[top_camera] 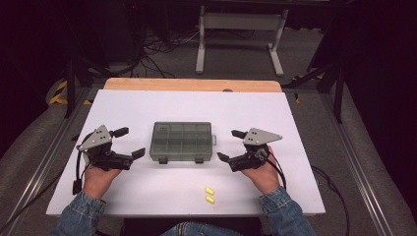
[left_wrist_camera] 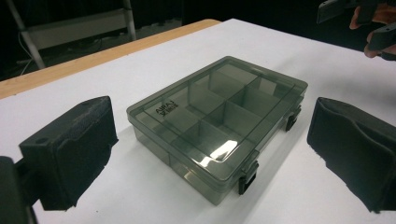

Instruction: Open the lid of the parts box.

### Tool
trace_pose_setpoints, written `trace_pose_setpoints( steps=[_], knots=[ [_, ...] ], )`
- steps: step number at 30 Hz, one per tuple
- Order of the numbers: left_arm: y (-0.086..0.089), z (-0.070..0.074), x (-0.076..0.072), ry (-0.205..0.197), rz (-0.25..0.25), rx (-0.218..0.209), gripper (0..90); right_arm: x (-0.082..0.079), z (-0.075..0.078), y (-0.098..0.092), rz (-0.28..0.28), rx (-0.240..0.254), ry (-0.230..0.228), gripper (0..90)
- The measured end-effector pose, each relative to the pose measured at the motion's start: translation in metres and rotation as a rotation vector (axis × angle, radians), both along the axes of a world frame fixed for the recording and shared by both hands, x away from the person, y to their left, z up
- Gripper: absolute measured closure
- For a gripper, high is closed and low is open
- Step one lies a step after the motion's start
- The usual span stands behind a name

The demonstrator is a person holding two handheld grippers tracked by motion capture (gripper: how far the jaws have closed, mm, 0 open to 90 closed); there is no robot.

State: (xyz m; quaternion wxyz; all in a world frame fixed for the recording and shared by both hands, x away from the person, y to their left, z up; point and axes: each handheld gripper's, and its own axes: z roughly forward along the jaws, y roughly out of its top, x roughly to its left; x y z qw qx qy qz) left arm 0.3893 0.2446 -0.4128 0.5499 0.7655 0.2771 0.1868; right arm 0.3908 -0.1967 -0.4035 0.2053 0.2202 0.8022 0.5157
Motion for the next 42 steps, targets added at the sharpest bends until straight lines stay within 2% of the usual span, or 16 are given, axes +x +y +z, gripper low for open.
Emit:
trace_pose_setpoints(
  steps=[3,11,16,22,28,32,37,42],
  knots=[
    [0.001,0.0,0.006,0.02,-0.006,-0.003,2.0,0.005,-0.001,0.004,0.002,-0.006,0.013,11.1],
    [0.0,-0.006,0.017,0.062,-0.033,0.026,5.0,0.017,-0.006,0.013,0.026,-0.013,0.05,14.7],
    [-0.001,-0.007,0.022,0.072,-0.059,0.026,7.8,0.023,-0.01,0.018,0.033,-0.018,0.063,16.4],
    [-0.004,-0.013,0.027,0.105,-0.087,0.057,10.3,0.028,-0.015,0.022,0.038,-0.037,0.088,19.0],
    [-0.008,-0.02,0.03,0.161,-0.103,0.096,14.9,0.03,-0.023,0.026,0.037,-0.077,0.135,23.2],
    [-0.009,-0.023,0.031,0.176,-0.111,0.104,18.5,0.031,-0.028,0.026,0.038,-0.091,0.169,26.5],
    [-0.009,-0.027,0.033,0.211,-0.128,0.109,24.0,0.03,-0.032,0.026,0.047,-0.111,0.191,30.2],
    [-0.009,-0.031,0.033,0.233,-0.137,0.135,29.3,0.028,-0.034,0.026,0.053,-0.134,0.207,35.0]
  ],
)
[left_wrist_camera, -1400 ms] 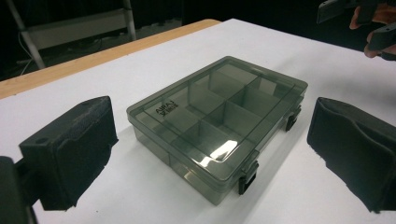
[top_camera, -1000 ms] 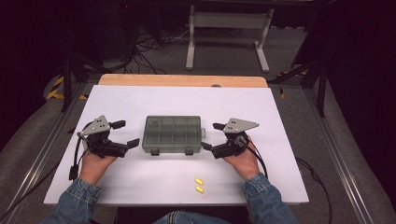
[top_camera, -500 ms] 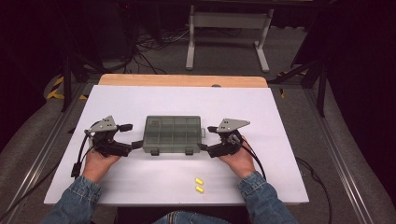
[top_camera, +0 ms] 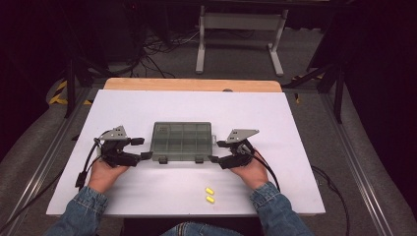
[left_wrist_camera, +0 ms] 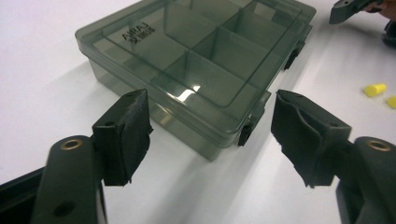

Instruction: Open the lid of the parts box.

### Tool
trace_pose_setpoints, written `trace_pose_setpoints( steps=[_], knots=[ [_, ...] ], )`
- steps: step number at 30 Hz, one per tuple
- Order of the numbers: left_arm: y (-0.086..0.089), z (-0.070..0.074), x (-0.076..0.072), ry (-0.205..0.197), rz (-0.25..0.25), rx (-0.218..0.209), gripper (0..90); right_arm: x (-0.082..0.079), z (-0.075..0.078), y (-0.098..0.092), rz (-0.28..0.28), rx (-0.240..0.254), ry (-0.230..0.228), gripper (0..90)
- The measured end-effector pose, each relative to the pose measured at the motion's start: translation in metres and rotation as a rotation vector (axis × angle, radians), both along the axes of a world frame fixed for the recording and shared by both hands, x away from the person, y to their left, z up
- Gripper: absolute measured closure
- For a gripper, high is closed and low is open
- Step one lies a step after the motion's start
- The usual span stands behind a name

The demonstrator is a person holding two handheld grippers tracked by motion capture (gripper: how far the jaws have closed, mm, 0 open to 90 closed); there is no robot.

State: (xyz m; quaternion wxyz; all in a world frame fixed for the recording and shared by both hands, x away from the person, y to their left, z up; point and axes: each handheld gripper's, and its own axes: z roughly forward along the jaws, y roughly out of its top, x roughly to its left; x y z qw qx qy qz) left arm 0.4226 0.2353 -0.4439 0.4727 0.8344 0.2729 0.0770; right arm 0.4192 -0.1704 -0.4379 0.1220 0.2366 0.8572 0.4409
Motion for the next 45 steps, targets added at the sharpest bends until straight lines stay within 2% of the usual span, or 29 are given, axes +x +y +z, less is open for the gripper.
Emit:
trace_pose_setpoints(
  steps=[11,17,26,33,37,45],
  knots=[
    [0.0,-0.007,0.001,0.049,-0.022,0.044,38.1,-0.001,-0.005,0.001,0.027,-0.034,0.036,45.0],
    [-0.001,-0.01,0.0,0.051,-0.037,0.088,44.1,-0.002,-0.006,0.001,0.033,-0.047,0.045,51.0],
    [-0.004,-0.013,0.001,0.062,-0.058,0.119,53.8,-0.001,-0.009,0.001,0.031,-0.058,0.044,59.3],
    [-0.005,-0.013,0.0,0.056,-0.061,0.132,61.3,-0.002,-0.011,0.004,0.03,-0.071,0.038,65.7],
    [-0.006,-0.013,0.0,0.053,-0.066,0.157,66.3,-0.002,-0.011,0.005,0.028,-0.073,0.036,67.2],
    [-0.009,-0.012,-0.003,0.016,-0.071,0.18,70.1,-0.003,-0.011,0.006,0.027,-0.082,0.024,70.3]
  ],
)
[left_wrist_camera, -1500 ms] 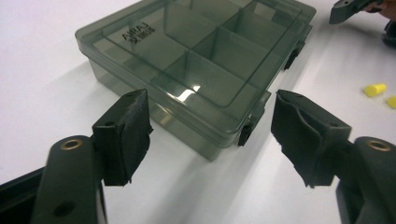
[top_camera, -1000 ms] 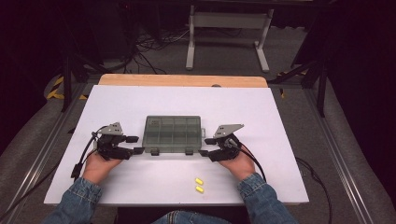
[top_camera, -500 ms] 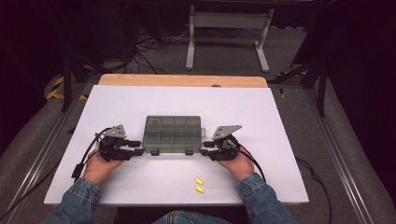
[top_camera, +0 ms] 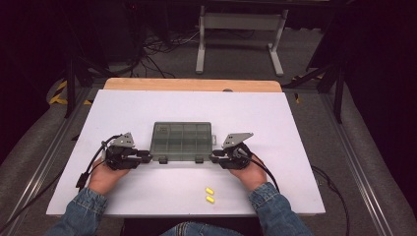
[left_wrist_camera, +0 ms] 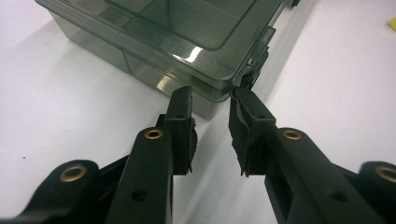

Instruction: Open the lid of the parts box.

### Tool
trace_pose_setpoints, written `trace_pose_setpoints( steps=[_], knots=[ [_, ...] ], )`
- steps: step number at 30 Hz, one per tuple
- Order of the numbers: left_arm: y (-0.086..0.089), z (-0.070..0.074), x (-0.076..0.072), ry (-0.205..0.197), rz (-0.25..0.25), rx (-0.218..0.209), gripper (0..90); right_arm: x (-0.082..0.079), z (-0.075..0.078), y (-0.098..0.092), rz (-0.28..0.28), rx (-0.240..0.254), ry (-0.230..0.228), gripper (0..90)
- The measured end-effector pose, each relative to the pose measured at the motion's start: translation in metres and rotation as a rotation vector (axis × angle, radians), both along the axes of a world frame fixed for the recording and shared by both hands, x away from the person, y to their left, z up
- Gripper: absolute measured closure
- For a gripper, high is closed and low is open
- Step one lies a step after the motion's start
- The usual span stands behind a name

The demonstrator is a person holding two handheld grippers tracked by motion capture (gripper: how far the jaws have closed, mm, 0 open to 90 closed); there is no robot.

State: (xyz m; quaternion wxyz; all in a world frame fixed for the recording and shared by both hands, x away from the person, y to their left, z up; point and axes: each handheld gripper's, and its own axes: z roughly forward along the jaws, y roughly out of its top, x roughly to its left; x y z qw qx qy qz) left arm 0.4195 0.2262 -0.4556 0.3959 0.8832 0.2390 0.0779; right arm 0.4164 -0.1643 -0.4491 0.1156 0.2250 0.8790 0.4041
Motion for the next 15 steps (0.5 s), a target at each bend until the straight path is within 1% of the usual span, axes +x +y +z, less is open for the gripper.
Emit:
trace_pose_setpoints(
  steps=[8,15],
  knots=[
    [-0.0009,0.0006,-0.0016,-0.017,-0.002,0.005,71.1,-0.0011,0.0,0.0011,-0.002,-0.006,-0.01,71.6],
    [-0.0001,0.0018,-0.0022,-0.023,-0.002,-0.01,72.4,-0.0015,0.0009,0.0005,0.003,0.004,-0.022,73.1]
  ],
)
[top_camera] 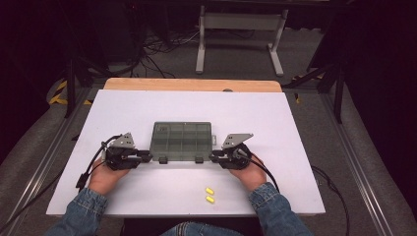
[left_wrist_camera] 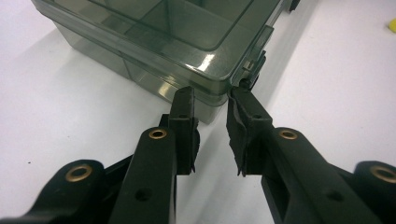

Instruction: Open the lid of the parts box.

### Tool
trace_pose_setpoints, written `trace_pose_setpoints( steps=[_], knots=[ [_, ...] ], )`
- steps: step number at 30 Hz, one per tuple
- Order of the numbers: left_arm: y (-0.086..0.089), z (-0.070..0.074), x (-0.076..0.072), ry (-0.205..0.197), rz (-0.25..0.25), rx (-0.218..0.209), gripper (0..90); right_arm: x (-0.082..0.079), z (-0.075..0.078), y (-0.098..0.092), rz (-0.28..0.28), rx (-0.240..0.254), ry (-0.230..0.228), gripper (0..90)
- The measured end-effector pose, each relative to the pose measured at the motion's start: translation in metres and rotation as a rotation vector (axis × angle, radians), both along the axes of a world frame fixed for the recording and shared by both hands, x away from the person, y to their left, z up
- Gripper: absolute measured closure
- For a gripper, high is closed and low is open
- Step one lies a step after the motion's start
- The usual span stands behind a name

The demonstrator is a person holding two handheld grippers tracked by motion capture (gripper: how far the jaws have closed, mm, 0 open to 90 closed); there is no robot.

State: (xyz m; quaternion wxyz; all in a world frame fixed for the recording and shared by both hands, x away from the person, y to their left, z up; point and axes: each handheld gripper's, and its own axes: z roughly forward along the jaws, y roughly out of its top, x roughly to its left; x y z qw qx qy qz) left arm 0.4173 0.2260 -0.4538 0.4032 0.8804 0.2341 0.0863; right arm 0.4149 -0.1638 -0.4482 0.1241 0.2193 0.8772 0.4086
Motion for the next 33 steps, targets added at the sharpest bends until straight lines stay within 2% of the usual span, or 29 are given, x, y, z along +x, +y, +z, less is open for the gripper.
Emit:
trace_pose_setpoints(
  steps=[8,13,18,25,26,33],
  knots=[
    [0.002,0.004,-0.002,-0.008,-0.011,-0.04,76.7,-0.001,0.005,-0.003,0.011,0.038,-0.018,78.7],
    [0.005,0.006,-0.002,-0.016,-0.005,-0.081,81.5,-0.002,0.008,-0.004,0.011,0.065,-0.041,83.7],
    [0.005,0.008,-0.001,-0.044,0.005,-0.122,87.0,-0.002,0.011,-0.003,-0.003,0.097,-0.068,85.2],
    [0.005,0.008,-0.001,-0.053,0.024,-0.179,87.6,0.0,0.012,-0.005,-0.021,0.137,-0.079,85.3],
    [0.006,0.008,-0.001,-0.065,0.027,-0.173,87.6,0.0,0.012,-0.005,-0.022,0.139,-0.08,85.3],
    [0.005,0.008,-0.001,-0.072,0.027,-0.181,87.6,0.001,0.012,-0.006,-0.027,0.145,-0.074,85.2]
  ],
)
